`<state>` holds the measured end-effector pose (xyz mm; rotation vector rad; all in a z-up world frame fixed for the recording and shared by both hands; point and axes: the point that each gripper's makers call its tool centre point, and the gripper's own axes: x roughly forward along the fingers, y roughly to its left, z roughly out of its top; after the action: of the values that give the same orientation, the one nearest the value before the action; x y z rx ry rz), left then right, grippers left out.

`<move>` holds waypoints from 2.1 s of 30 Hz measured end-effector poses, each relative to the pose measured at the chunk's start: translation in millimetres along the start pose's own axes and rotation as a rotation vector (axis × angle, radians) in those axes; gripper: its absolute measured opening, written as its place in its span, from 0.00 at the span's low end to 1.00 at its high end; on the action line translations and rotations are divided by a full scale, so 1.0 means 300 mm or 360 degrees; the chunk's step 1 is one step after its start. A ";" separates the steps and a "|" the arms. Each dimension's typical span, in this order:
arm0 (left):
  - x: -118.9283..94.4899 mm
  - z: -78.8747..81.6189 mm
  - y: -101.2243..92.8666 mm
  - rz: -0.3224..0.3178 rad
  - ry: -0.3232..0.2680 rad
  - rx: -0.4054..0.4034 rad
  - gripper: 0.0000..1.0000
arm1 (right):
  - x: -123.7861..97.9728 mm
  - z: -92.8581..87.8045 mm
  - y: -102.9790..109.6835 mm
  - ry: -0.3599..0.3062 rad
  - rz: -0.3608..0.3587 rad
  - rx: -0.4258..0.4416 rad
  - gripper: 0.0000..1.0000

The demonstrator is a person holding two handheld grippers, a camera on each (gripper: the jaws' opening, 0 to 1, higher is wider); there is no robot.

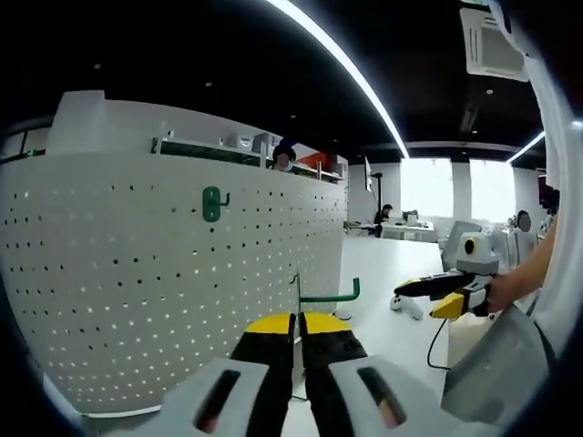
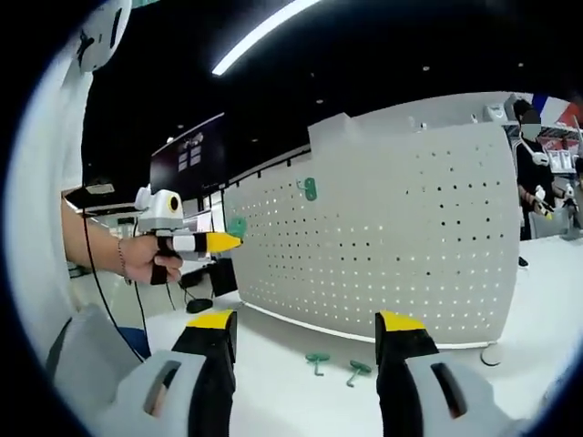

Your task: Insert the hook assembly into the mounting plate slot until the hook locks in place.

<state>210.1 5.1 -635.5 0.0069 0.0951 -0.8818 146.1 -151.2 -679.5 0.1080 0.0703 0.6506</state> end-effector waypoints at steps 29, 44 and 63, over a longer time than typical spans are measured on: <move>-0.001 -0.005 -0.010 0.0096 0.0004 0.0051 0.02 | 0.212 0.105 0.175 -0.0142 0.0311 0.0184 0.49; 0.008 0.011 -0.028 0.0136 -0.0004 0.0113 0.02 | 0.267 0.145 0.206 -0.0218 0.0357 0.0379 0.43; 0.007 0.018 -0.030 0.0154 -0.0016 0.0105 0.02 | 0.346 0.167 0.255 -0.0218 0.0430 0.0389 0.36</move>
<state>204.9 -2.6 -630.0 0.0682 0.0559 -0.7881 187.4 -31.7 -623.6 0.4029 0.0024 0.9008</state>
